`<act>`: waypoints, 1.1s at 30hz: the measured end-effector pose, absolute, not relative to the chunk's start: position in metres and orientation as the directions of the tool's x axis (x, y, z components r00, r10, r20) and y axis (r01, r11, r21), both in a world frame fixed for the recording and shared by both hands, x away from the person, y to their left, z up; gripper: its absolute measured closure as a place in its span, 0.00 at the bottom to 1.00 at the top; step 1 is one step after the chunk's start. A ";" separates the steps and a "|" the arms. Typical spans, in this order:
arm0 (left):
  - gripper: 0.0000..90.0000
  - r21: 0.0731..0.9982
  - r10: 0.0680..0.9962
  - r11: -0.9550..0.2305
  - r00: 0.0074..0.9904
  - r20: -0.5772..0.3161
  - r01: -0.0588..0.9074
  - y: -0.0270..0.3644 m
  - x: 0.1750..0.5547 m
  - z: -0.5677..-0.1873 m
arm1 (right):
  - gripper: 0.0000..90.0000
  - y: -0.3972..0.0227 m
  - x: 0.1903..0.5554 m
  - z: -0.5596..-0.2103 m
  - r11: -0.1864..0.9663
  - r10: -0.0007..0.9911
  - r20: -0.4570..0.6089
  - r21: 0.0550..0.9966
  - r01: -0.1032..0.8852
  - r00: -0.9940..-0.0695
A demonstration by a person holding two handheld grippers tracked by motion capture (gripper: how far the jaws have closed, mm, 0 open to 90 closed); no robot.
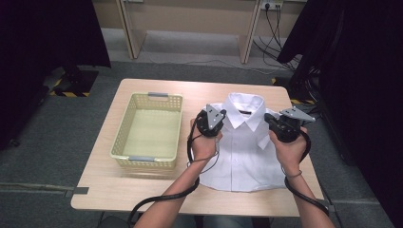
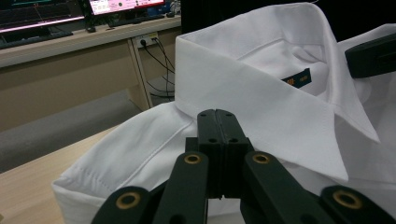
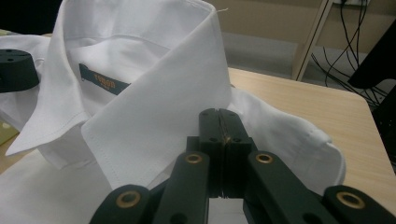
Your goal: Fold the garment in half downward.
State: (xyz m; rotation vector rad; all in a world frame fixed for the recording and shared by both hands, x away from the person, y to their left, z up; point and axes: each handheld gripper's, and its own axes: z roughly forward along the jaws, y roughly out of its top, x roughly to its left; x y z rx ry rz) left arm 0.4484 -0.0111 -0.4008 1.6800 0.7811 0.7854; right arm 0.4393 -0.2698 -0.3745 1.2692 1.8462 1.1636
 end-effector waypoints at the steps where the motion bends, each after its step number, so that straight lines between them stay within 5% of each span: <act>1: 0.99 0.971 0.815 -0.213 0.568 0.115 0.109 -0.011 0.448 -0.401 | 1.00 -0.270 0.438 -0.375 0.156 0.934 -0.003 0.903 0.401 -0.358; 33: 0.99 0.961 0.789 -0.256 0.597 0.144 0.107 -0.009 0.426 -0.420 | 0.99 -0.271 0.415 -0.394 0.171 0.929 -0.008 0.896 0.410 -0.369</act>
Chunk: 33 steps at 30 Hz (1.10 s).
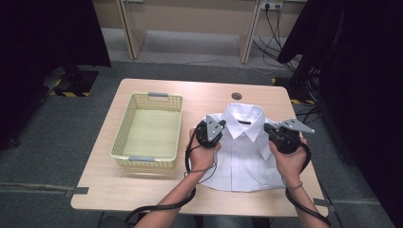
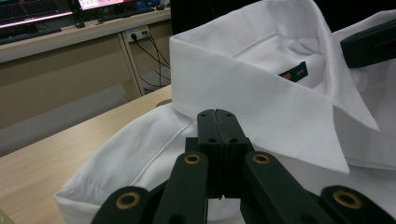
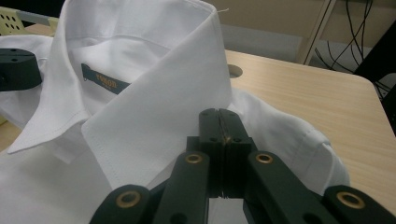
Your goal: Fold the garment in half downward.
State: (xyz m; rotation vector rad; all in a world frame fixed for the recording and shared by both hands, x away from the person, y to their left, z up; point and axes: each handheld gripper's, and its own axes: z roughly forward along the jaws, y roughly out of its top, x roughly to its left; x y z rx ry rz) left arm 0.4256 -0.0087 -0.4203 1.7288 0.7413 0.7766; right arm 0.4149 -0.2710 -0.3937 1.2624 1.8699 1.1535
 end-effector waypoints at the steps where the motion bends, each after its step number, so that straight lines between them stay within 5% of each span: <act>1: 0.99 0.961 0.789 -0.254 0.597 0.142 0.107 -0.009 0.425 -0.420 | 0.99 -0.271 0.414 -0.394 0.173 0.929 -0.010 0.896 0.409 -0.371; 33: 0.99 0.954 0.775 -0.275 0.615 0.147 0.118 -0.004 0.413 -0.435 | 0.99 -0.268 0.400 -0.403 0.185 0.925 -0.016 0.892 0.413 -0.380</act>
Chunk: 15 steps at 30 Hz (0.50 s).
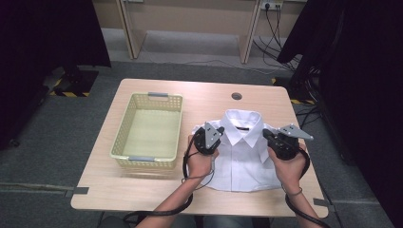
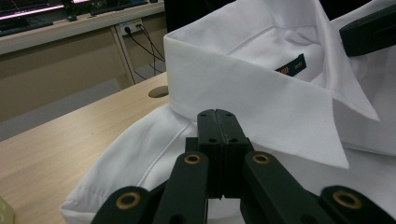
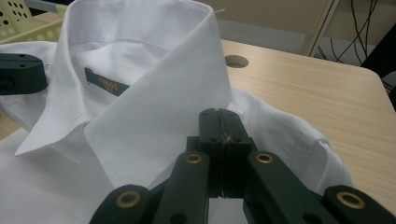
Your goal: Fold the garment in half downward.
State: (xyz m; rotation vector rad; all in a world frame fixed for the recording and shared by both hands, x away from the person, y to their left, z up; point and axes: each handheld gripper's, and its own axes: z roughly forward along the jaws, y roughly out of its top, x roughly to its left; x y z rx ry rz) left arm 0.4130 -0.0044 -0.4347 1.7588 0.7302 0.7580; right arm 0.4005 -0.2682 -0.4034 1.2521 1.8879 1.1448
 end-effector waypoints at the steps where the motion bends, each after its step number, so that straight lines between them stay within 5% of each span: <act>1: 0.99 0.954 0.775 -0.274 0.615 0.146 0.119 -0.004 0.413 -0.435 | 0.99 -0.268 0.400 -0.404 0.187 0.925 -0.018 0.892 0.413 -0.380; 15: 0.99 0.950 0.768 -0.286 0.622 0.150 0.124 -0.002 0.406 -0.440 | 0.99 -0.267 0.393 -0.408 0.188 0.923 -0.017 0.891 0.413 -0.384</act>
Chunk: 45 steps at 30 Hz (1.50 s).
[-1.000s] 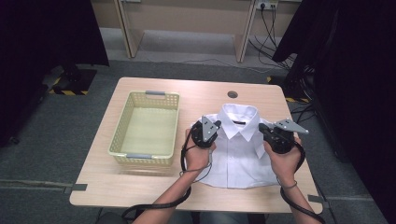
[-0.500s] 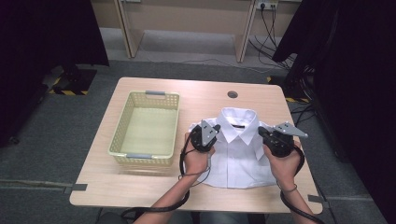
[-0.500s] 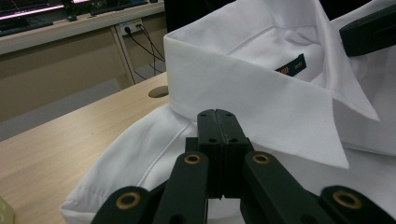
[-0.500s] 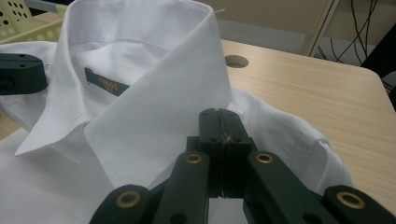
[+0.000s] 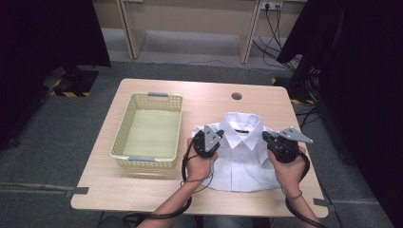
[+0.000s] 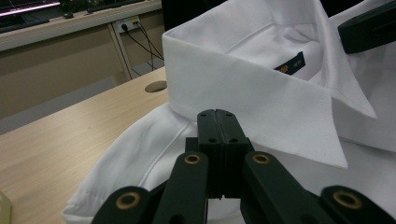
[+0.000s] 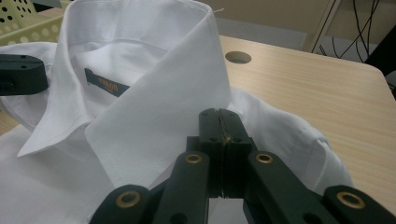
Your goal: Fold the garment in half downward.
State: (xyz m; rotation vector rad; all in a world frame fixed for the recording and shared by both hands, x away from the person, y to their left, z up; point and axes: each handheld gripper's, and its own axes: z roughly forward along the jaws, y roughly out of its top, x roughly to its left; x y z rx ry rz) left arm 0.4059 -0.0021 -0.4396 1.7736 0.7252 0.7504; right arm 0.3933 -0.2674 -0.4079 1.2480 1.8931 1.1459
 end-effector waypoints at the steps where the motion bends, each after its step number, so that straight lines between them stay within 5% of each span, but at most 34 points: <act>1: 0.99 0.950 0.768 -0.285 0.622 0.149 0.124 -0.002 0.406 -0.440 | 0.99 -0.267 0.393 -0.409 0.190 0.923 -0.018 0.891 0.413 -0.385; 45: 0.99 0.927 0.745 -0.345 0.644 0.176 0.147 0.005 0.384 -0.467 | 0.99 -0.262 0.373 -0.433 0.226 0.909 -0.020 0.864 0.451 -0.417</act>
